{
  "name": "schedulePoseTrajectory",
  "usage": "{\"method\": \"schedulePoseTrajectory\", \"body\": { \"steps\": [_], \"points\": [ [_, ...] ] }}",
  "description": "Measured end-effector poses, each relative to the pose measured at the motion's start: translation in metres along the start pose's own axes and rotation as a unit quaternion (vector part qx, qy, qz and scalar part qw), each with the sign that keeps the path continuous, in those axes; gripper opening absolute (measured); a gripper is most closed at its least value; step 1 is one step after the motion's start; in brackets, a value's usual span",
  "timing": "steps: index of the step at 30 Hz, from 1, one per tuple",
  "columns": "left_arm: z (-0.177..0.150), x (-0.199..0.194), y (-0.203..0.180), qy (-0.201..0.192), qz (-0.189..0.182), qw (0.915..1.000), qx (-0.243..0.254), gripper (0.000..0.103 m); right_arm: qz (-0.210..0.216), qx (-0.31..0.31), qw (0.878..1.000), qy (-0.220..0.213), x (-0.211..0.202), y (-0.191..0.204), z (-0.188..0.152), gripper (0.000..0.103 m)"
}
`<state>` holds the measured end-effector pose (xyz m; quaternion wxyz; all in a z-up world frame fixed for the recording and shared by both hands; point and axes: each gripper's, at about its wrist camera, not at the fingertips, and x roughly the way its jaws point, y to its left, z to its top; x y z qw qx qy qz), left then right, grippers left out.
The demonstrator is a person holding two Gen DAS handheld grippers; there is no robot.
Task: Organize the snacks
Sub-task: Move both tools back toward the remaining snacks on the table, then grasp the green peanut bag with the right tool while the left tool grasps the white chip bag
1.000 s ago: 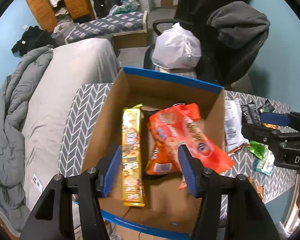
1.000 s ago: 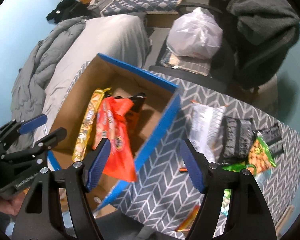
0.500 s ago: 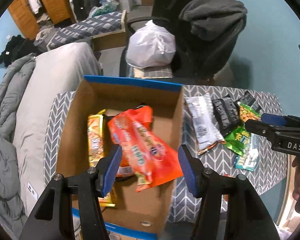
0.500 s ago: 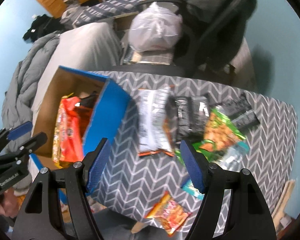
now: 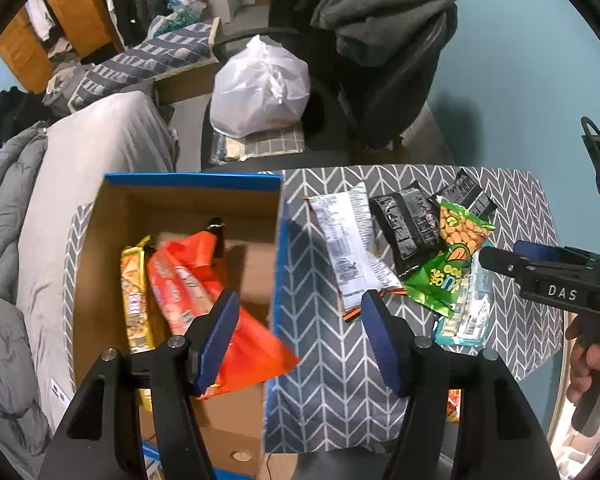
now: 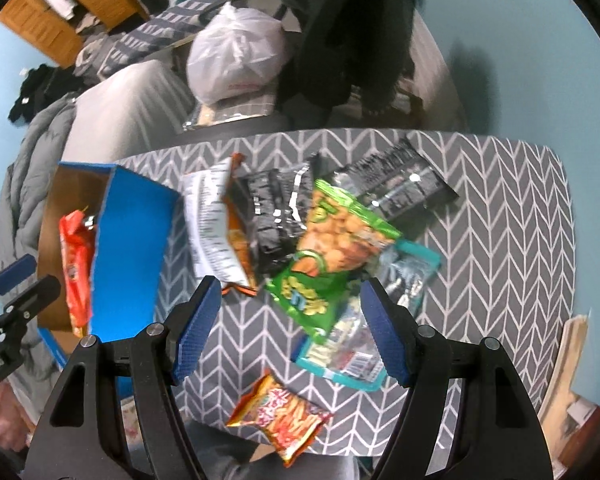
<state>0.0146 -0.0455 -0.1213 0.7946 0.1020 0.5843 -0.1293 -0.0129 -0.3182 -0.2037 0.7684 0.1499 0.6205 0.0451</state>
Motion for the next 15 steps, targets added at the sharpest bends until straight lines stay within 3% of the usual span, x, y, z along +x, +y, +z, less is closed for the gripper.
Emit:
{"method": "schedulePoseTrajectory", "body": {
  "steps": [15],
  "points": [
    [0.020,0.065,-0.037,0.053,0.024,0.9983,0.009,0.065,-0.006,0.042,0.999,0.026,0.050,-0.024,0.009,0.073]
  ]
}}
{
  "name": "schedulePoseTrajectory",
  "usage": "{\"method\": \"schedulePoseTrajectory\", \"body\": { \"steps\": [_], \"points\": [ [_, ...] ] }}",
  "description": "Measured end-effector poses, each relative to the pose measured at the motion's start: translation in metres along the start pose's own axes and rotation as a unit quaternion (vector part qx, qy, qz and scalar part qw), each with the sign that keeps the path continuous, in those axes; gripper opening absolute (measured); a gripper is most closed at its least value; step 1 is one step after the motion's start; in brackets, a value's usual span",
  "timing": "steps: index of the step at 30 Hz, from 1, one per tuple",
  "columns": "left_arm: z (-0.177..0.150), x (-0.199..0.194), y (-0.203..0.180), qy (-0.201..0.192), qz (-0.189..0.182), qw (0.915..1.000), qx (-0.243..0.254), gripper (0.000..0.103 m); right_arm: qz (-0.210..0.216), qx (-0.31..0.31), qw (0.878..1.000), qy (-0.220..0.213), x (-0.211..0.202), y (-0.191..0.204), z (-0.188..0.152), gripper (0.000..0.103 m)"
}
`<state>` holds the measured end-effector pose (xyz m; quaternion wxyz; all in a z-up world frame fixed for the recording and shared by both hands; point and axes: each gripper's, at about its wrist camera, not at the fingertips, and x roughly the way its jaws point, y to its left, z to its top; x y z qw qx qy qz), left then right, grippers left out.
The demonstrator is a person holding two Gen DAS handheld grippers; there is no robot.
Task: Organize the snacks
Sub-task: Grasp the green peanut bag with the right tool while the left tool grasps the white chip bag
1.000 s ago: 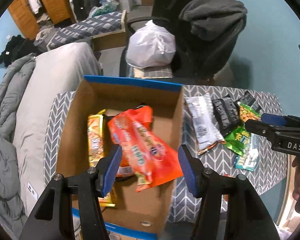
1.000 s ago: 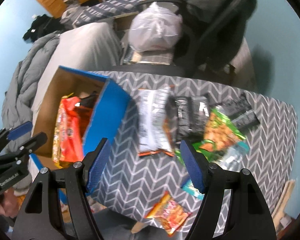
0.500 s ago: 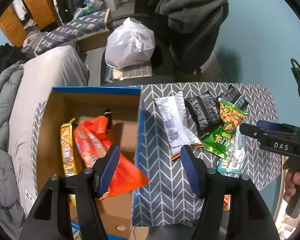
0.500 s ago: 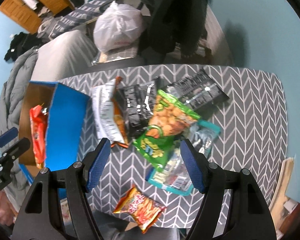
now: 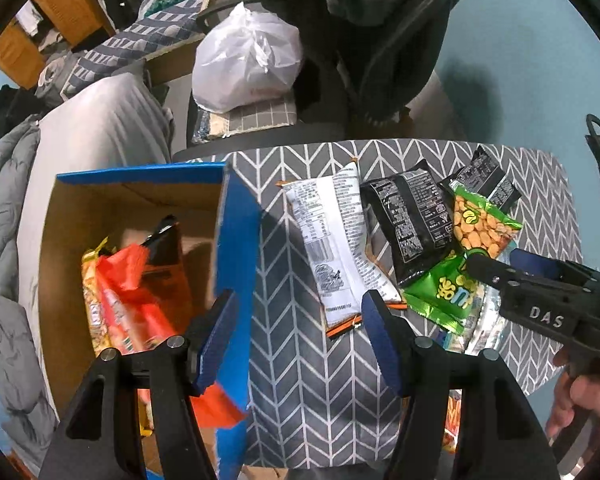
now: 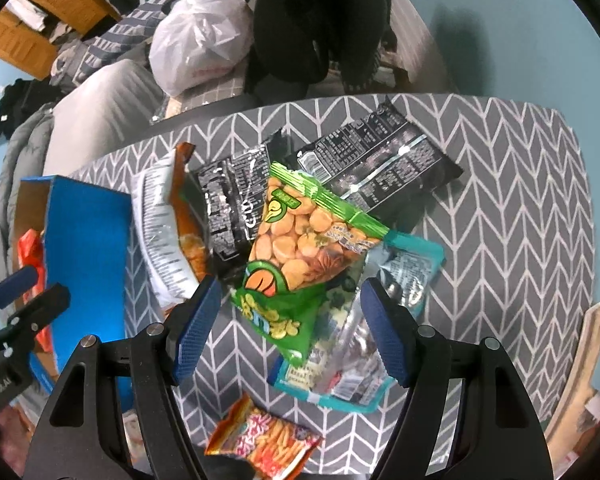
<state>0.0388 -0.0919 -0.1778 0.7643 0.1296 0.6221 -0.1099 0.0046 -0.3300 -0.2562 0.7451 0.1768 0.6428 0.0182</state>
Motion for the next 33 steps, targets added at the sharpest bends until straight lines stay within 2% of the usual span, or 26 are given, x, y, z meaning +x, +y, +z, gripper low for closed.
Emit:
{"method": "schedulePoseTrajectory", "body": {
  "steps": [8,11,14,15,18,24,26,33],
  "points": [
    [0.008,0.029,-0.014,0.026,0.020,0.9994,0.011,0.066,-0.004,0.009,1.000,0.009,0.028,0.002,0.006,0.072],
    [0.011,0.036,-0.014,0.032,0.022,0.9992,0.009,0.066,-0.008,-0.001,1.000,0.008,0.034,0.007,0.006,0.058],
    [0.015,0.043,-0.013,0.041,0.020,0.9990,0.003,0.066,-0.005,-0.007,1.000,0.006,0.034,0.005,0.005,0.052],
    [0.016,0.046,-0.013,0.043,0.018,0.9989,0.000,0.068,-0.004,-0.010,1.000,0.005,0.034,0.005,0.005,0.044],
    [0.020,0.052,-0.013,0.047,0.013,0.9988,-0.010,0.073,-0.004,-0.021,1.000,0.002,0.028,0.002,0.000,0.032],
    [0.030,0.065,-0.018,0.059,0.018,0.9979,-0.016,0.074,-0.001,-0.021,1.000,0.000,0.013,-0.004,-0.007,0.027],
    [0.033,0.068,-0.024,0.060,0.016,0.9980,-0.012,0.078,-0.004,-0.025,1.000,0.000,0.008,-0.005,-0.010,0.026],
    [0.042,0.081,-0.034,0.078,0.017,0.9968,-0.009,0.078,-0.024,-0.030,0.999,0.009,-0.004,-0.018,-0.021,0.026]
  ]
}}
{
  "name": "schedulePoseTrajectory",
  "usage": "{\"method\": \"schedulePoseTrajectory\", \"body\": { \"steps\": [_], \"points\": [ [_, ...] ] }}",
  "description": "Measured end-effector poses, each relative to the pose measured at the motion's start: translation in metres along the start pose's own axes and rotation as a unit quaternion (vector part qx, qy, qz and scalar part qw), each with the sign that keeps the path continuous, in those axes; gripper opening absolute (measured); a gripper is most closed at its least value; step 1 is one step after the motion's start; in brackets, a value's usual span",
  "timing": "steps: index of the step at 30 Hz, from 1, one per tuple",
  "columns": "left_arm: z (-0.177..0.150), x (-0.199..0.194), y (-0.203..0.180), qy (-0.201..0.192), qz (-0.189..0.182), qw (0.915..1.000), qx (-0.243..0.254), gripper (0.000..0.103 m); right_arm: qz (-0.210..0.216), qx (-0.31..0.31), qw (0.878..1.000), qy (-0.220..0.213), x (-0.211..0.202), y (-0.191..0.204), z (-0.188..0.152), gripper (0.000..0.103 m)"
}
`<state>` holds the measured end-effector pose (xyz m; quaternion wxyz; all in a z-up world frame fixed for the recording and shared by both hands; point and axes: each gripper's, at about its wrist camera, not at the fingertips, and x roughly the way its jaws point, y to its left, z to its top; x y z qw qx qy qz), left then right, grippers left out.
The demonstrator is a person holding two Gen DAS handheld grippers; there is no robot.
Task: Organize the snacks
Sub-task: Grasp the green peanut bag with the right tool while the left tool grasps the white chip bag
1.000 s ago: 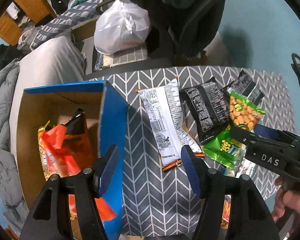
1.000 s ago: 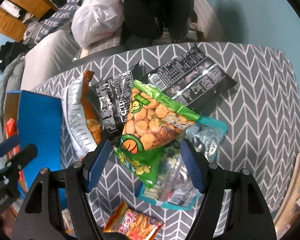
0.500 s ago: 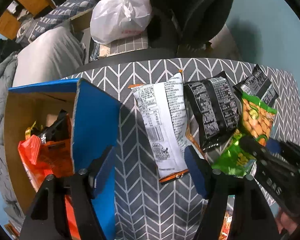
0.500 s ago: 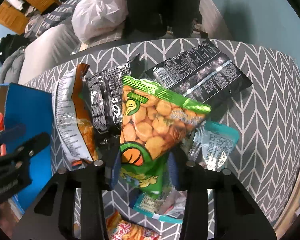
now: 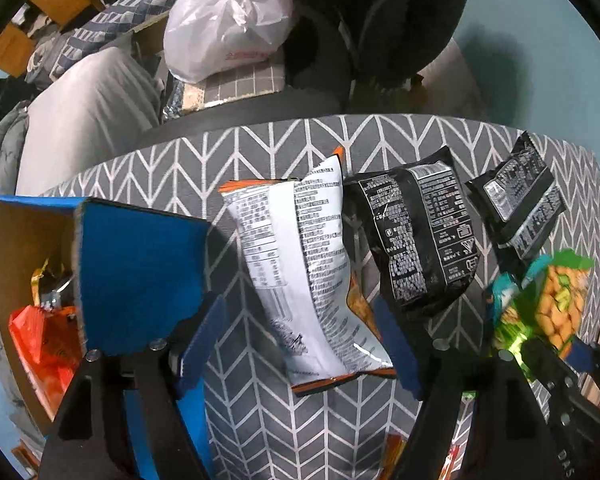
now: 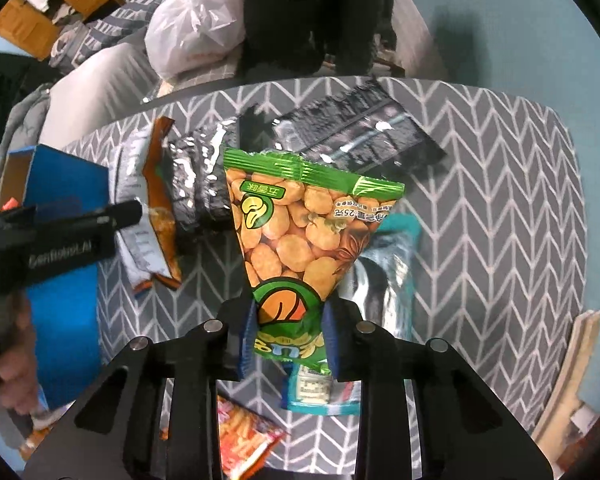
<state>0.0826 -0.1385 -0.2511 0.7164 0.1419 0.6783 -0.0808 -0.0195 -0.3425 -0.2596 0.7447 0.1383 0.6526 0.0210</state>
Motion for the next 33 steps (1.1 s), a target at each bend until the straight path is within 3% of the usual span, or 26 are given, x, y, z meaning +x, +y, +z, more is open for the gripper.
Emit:
{"method": "schedulePoseTrajectory", "body": {
  "steps": [5,12,14,16,19,22,33],
  "points": [
    [0.005,0.020,0.003,0.027,0.008,0.9994,-0.019,0.078,0.005,0.015,1.000,0.014,0.007,-0.009,-0.002,0.029],
    [0.004,0.033,0.002,0.030,-0.002,0.9994,-0.018,0.078,0.006,0.015,1.000,0.027,0.029,0.003,0.008,0.044],
    [0.003,0.033,0.003,0.030,-0.012,0.9993,-0.020,0.072,-0.002,0.011,1.000,0.027,0.034,0.007,0.009,0.044],
    [0.002,0.033,0.007,0.027,-0.033,0.9988,-0.023,0.053,-0.003,0.008,1.000,0.026,0.037,0.007,0.011,0.044],
    [0.001,0.030,0.009,0.015,-0.032,0.9992,-0.018,0.043,-0.006,-0.004,1.000,0.019,0.037,0.009,0.011,0.030],
    [-0.003,0.024,0.010,0.004,-0.031,0.9995,-0.006,0.038,-0.006,-0.011,1.000,0.012,0.034,0.009,0.011,0.028],
    [-0.035,-0.012,0.022,-0.027,-0.016,0.9992,0.024,0.037,-0.001,-0.043,0.999,-0.011,0.002,0.022,0.004,0.028]
  ]
}}
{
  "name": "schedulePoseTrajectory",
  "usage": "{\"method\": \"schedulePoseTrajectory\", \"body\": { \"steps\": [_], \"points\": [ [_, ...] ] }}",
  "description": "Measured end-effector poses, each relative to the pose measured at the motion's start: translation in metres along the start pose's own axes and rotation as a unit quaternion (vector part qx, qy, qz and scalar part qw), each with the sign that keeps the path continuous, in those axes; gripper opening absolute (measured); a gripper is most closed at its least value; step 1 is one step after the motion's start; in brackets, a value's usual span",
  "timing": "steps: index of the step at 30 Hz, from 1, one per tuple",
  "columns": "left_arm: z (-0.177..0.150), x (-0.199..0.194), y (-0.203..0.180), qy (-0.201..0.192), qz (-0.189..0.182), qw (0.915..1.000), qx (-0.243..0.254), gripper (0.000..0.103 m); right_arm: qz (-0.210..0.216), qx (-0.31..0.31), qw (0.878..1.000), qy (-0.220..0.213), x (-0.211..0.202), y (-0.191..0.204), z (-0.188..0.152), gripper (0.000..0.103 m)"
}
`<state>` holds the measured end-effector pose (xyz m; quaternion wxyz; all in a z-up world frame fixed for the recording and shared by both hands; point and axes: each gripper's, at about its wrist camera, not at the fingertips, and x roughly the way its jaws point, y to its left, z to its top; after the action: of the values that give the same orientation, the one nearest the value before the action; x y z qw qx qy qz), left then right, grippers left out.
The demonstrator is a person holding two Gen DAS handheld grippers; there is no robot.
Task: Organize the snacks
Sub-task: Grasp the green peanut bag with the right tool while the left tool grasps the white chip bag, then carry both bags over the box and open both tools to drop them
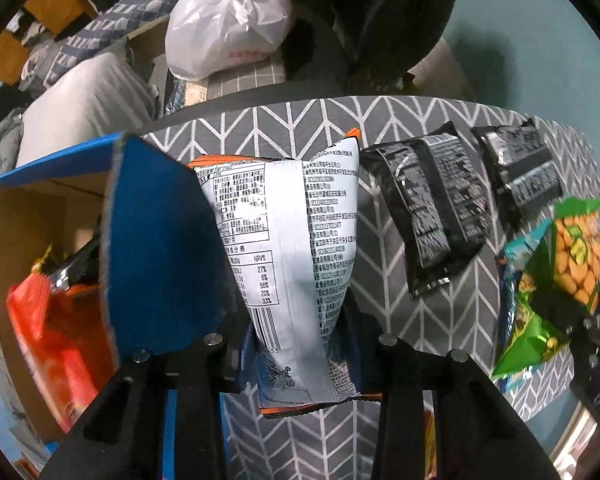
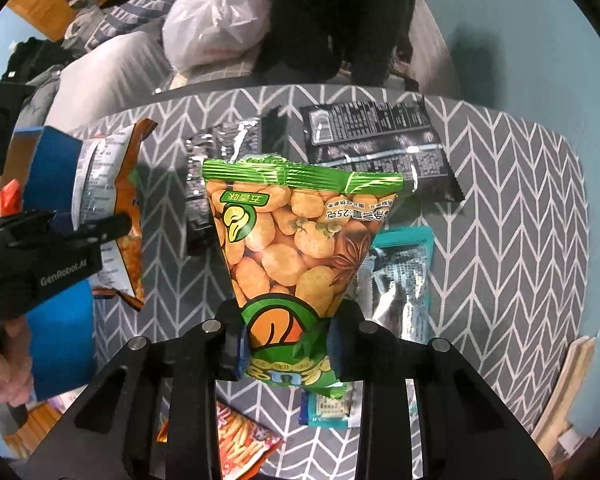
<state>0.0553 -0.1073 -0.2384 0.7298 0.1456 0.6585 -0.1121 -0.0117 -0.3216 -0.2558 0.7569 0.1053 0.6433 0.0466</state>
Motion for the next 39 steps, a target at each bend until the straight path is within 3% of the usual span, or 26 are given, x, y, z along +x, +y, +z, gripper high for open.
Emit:
{"method": "schedulePoseTrajectory", "body": {
  "steps": [14,26,39],
  "points": [
    [-0.032,-0.073,0.018,-0.051,-0.005,0.9983,0.026,0.037,0.021,-0.032,0.999,-0.018,-0.049,0.018,-0.001,0.028],
    [-0.050,-0.121,0.054,-0.081,-0.020,0.9965,-0.010,0.037,0.045,-0.074,0.996,-0.034,-0.076,0.061,0.006,0.028],
    [-0.074,-0.145,0.118,-0.096,-0.003,0.9931,-0.067,0.036,0.080,-0.142,0.986,-0.041,-0.073,0.126,0.023,0.028]
  ]
}}
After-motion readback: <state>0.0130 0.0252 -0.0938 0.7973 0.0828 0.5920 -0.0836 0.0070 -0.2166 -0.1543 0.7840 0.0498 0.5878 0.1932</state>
